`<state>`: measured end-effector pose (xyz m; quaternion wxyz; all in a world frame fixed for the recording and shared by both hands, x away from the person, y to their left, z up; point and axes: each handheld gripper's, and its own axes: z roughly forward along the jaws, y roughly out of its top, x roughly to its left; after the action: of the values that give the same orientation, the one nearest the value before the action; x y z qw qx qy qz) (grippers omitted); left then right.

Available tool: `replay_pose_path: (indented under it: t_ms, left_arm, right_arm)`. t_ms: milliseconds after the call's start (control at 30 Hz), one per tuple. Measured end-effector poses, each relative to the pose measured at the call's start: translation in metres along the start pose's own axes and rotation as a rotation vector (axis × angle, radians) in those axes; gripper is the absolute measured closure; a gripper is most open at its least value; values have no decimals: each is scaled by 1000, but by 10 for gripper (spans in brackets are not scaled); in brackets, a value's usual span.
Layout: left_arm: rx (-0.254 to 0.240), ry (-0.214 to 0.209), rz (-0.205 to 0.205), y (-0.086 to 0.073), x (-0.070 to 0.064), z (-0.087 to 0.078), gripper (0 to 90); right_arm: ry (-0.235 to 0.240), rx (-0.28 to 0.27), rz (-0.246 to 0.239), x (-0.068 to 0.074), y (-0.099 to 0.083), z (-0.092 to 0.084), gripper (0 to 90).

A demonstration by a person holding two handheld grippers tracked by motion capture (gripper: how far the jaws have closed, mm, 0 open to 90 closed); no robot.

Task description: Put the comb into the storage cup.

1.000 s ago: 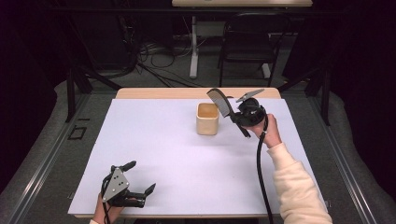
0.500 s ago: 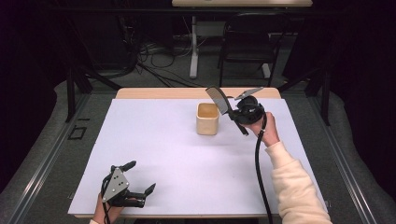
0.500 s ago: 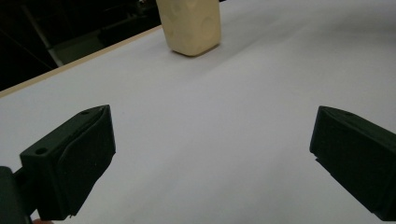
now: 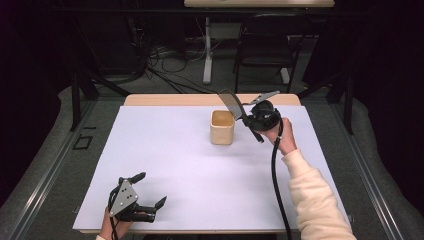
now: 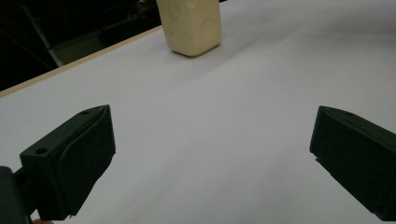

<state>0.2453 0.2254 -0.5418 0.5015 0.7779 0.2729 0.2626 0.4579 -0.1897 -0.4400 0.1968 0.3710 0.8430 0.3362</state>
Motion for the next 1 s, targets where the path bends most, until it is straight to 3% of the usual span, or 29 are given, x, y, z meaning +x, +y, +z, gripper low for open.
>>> replay_pose_path:
  t_ms: [1000]
  left_arm:
    - [0, 2, 1, 0, 0, 0, 2]
  right_arm:
    - [-2, -36, -19, 8, 22, -1, 723]
